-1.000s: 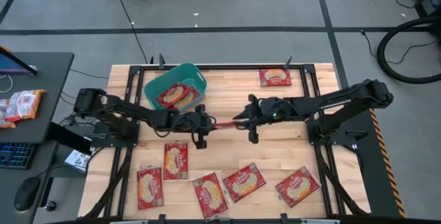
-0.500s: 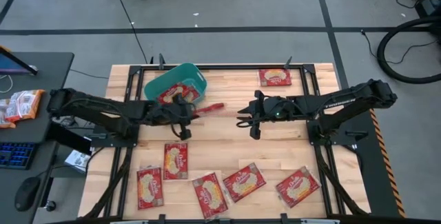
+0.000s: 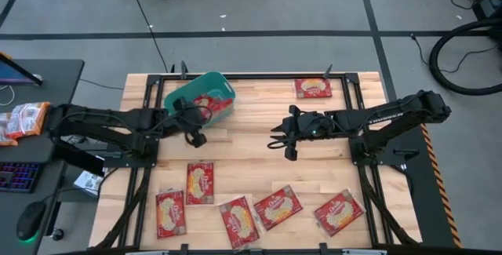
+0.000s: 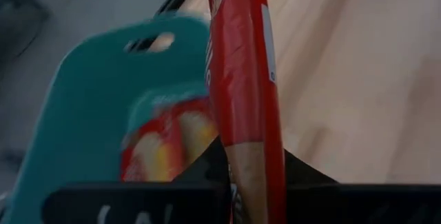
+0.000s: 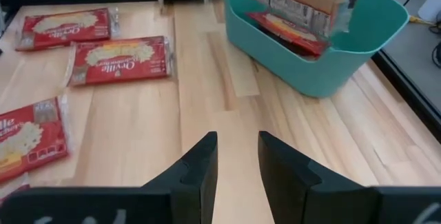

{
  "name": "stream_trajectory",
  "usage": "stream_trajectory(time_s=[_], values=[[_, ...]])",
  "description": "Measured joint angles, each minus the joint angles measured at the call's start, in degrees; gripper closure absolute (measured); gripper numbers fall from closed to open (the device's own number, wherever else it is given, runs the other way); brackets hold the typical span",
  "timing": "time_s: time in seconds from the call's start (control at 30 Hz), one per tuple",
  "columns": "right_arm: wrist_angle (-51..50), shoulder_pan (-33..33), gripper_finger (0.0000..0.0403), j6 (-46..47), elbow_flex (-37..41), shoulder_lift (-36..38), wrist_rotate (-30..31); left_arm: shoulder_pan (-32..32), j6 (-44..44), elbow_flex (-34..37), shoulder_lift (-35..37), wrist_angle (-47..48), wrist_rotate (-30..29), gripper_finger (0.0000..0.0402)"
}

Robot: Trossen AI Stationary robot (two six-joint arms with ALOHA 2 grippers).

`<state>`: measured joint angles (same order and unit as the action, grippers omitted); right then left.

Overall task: Sort popcorn bags into baskets
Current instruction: Put the popcorn bag into the bin

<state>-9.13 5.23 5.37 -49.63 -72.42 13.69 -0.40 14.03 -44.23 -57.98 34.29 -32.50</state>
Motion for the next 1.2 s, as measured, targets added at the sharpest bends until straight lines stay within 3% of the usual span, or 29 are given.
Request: stream_trajectory(time_s=[0.3, 0.73, 0.93, 1.2], values=[[0.4, 0.4, 0.0293, -1.1, 0.0, 0.0, -0.3, 0.6, -0.7, 0.0, -0.1, 9.8, -9.0, 0.0363], [0.6, 0.4, 0.0293, -3.0, 0.0, 0.0, -1.6, 0.7, -15.1, 6.9, -0.1, 4.2, -15.7, 0.0363], [0.9, 0.4, 0.0293, -3.0, 0.0, 0.0, -1.7, 3.9, -16.9, 8.0, -0.2, 2.4, -15.8, 0.0354], [1.0, 0.4, 0.0293, -2.1, 0.0, 0.0, -1.8, 9.7, -19.6, 8.0, -0.2, 1.7, -12.2, 0.0297]])
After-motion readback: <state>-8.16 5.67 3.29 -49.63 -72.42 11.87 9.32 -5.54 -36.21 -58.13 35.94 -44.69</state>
